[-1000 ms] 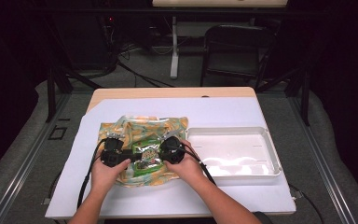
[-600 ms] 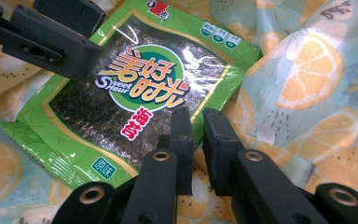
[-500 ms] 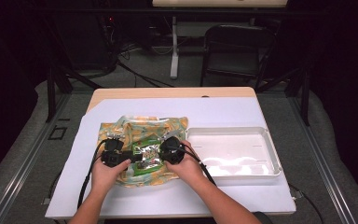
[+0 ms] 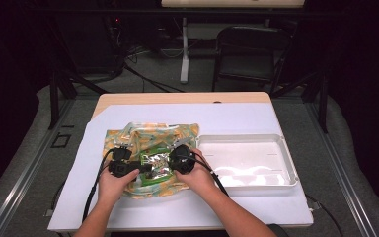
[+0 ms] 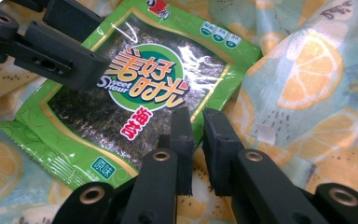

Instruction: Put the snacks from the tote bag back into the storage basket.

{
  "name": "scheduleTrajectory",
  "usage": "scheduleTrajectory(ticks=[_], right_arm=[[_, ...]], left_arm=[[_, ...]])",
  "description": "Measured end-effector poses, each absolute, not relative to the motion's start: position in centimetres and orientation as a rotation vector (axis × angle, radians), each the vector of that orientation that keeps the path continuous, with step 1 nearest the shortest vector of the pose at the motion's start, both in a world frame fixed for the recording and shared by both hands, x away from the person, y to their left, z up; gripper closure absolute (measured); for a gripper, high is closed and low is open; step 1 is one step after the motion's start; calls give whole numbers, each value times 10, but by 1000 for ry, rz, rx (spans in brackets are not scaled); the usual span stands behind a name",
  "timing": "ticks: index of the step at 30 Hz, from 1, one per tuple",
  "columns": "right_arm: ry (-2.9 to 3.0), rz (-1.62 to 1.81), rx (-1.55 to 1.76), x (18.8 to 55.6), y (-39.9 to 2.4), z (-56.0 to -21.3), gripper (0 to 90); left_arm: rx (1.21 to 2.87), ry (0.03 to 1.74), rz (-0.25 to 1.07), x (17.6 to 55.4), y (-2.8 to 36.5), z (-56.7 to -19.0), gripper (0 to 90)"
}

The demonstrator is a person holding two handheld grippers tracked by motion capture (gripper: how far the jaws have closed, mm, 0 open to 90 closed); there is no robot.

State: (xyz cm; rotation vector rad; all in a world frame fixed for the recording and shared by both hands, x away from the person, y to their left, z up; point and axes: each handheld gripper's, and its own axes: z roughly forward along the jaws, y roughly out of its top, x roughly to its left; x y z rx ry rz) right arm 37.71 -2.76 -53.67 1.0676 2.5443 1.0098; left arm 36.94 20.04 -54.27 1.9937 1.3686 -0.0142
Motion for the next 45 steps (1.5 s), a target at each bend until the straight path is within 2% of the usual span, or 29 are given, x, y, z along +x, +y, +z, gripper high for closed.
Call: scheduleTrajectory(ticks=[11,35,45], right_arm=[[2542,1003,1071,377,-27,-537,827],[2541,989,1080,376,-27,-537,825],[2537,988,1082,375,-27,-537,824]], left_arm=[[2007,1371,-31,370,196,-547,383],[1916,1376,-85,371,202,-541,401],[1926,1392,-91,373,202,-544,402]])
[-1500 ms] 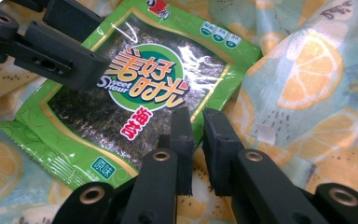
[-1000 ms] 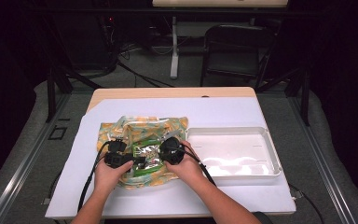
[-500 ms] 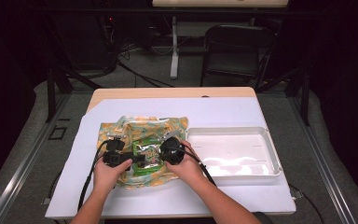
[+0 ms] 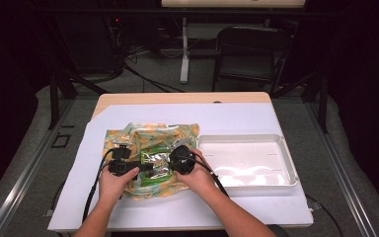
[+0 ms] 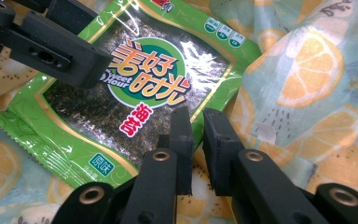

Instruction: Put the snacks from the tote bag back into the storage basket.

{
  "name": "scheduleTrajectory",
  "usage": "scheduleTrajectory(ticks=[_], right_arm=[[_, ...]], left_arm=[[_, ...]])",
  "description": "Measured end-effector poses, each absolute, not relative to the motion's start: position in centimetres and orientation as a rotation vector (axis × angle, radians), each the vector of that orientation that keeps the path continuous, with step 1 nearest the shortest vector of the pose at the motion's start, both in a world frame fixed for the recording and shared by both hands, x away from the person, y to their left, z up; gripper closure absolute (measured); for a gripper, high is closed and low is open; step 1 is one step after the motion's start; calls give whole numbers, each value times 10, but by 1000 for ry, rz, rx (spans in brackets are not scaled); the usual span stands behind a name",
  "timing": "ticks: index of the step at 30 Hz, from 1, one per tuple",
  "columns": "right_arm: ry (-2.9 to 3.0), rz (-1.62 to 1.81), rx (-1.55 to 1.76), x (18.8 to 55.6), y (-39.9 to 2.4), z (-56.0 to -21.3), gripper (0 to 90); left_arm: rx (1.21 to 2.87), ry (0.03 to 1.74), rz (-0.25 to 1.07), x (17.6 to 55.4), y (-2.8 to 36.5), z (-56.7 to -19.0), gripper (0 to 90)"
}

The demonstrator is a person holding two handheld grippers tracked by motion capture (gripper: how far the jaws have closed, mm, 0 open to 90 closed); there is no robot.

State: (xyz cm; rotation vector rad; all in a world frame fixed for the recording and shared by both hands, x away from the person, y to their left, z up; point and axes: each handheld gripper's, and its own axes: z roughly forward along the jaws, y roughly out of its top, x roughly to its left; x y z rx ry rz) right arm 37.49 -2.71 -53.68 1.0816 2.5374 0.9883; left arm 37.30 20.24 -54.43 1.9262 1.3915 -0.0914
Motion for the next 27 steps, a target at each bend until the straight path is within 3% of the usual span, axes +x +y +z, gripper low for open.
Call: scheduleTrajectory(ticks=[27], right_arm=[[2532,989,1078,375,-27,-537,826]], left_arm=[[1928,1409,-120,374,199,-549,399]])
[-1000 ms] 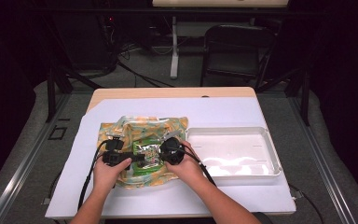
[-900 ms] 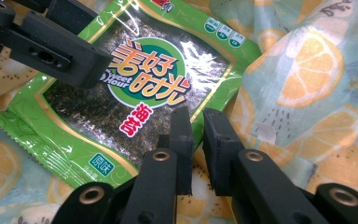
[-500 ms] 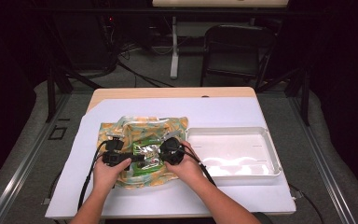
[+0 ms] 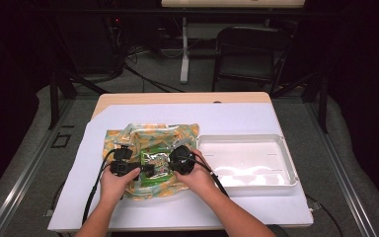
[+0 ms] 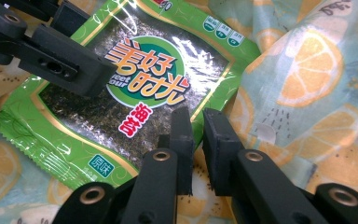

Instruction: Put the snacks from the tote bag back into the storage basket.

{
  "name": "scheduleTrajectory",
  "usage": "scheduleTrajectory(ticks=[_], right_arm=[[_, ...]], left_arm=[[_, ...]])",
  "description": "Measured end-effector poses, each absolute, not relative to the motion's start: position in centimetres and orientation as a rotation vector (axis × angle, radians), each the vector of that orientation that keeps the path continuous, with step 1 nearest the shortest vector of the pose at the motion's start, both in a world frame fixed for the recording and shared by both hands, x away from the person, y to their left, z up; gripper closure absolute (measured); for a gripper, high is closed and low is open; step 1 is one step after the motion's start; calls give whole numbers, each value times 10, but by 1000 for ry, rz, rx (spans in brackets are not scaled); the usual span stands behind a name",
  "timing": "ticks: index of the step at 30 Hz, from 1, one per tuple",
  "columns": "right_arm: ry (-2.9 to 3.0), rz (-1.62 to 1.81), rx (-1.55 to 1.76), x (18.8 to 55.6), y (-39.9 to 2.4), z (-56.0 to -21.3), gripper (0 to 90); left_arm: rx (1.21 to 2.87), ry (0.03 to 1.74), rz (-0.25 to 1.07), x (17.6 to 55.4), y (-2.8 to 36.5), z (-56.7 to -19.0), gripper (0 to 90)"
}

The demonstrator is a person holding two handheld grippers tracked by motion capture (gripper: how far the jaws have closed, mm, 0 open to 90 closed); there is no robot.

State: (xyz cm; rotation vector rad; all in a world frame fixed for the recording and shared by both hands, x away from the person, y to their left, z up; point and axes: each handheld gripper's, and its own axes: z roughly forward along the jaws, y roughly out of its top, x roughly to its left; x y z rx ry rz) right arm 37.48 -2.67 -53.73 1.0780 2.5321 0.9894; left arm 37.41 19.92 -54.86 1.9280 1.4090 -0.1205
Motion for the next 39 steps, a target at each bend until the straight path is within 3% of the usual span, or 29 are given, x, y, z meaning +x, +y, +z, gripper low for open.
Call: scheduleTrajectory(ticks=[39], right_arm=[[2531,962,1089,373,-27,-539,810]], left_arm=[[1809,1358,-200,375,201,-541,503]])
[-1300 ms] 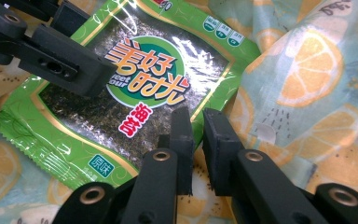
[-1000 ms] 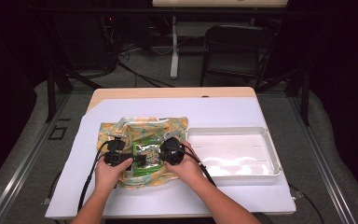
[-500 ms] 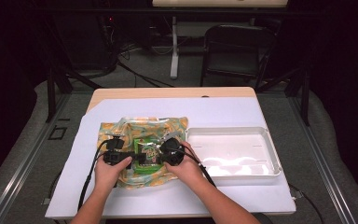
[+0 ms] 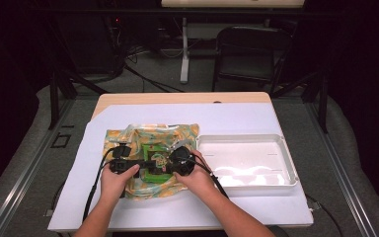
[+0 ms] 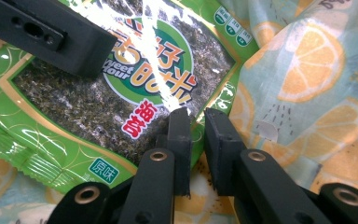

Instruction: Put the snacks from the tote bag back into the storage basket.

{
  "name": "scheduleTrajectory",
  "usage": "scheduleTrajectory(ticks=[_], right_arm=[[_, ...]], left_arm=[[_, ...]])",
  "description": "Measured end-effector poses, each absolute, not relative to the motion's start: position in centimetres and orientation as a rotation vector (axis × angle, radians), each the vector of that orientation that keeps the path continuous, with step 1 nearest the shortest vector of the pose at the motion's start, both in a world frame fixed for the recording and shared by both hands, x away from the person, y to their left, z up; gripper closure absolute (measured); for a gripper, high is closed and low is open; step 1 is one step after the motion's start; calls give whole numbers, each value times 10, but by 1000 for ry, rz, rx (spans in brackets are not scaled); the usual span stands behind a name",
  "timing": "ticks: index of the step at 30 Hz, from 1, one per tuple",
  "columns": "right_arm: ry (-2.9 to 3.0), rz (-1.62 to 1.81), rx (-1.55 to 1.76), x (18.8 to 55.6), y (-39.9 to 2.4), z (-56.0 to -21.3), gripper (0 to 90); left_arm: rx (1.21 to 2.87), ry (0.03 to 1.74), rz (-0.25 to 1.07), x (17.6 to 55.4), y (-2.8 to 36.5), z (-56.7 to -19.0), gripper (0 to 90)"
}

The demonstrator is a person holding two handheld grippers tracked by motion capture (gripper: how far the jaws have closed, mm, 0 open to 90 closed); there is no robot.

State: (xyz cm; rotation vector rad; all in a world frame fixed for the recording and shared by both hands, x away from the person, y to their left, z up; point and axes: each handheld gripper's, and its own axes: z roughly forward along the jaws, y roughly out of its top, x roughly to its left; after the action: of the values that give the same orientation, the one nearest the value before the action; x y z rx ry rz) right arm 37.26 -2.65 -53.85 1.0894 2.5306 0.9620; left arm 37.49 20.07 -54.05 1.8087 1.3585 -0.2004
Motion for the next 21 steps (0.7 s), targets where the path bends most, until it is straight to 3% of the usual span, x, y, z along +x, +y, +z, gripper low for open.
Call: scheduleTrajectory(ticks=[11,21], right_arm=[[2528,966,1096,372,-27,-539,799],[2521,1022,1102,371,-29,-534,706]], left_arm=[[1799,1361,-188,373,200,-537,577],[1796,1363,-169,372,201,-535,606]])
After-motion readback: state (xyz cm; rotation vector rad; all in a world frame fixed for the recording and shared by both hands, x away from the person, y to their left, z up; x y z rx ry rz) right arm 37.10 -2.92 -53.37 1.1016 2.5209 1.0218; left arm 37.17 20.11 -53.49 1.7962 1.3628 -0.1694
